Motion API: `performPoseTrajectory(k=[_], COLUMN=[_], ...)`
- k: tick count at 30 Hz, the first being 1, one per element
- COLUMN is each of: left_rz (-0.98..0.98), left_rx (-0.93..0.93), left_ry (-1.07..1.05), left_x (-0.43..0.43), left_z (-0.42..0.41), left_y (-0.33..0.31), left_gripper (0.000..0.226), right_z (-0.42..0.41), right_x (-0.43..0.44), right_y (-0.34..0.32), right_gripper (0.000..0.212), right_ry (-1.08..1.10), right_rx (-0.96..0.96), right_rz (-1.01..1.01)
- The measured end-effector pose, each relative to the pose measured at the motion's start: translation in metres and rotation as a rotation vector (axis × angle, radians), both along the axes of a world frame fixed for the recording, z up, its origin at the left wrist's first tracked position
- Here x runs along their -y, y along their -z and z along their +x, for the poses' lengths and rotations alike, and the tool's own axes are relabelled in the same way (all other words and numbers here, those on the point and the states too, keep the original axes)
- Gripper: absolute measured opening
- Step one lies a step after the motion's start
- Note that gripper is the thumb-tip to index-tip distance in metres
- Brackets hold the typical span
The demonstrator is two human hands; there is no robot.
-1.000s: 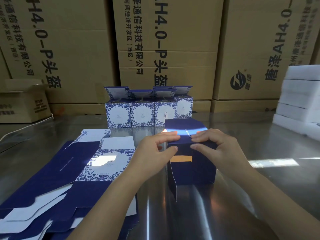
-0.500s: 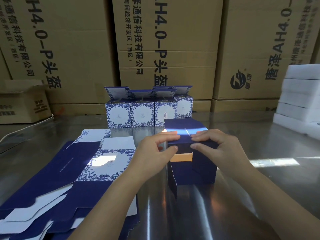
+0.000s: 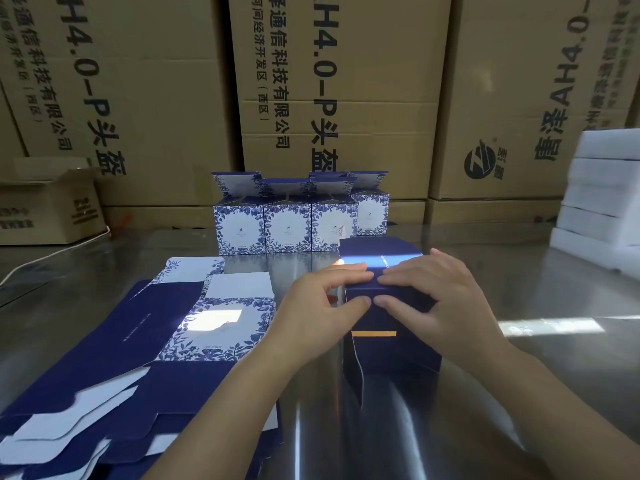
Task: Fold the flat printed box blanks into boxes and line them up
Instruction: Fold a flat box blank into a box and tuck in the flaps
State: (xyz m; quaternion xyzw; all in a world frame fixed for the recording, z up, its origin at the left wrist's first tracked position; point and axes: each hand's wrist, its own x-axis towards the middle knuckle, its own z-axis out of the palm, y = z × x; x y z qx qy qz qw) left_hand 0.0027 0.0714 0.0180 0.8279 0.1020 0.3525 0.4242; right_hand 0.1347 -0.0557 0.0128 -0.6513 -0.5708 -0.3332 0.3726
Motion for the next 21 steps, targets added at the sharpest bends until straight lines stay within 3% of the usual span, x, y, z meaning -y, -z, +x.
performPoseTrajectory(k=[6,11,21], left_rz=[-0.033,-0.068,-0.041], left_rx=[-0.059,-0.106,-0.101], left_ry=[0.088,0.185,0.156], left_x=[0.005,0.016,0.017], left_z=[0.002,0.003,0.003], left_y=[0.007,0.008,0.009], left_gripper=[0.078,0.086,0.083], right_z=[-0.007,-0.018,-0.018], right_x=[-0.002,-0.009,-0.007], right_y=[0.002,0.003,-0.001], right_gripper=[0.025,0.020,0.010], right_ry=[0.118,0.116,0.077], right_rx=[0.218,0.321,0.078], right_rz=[0.055,0.091,0.004])
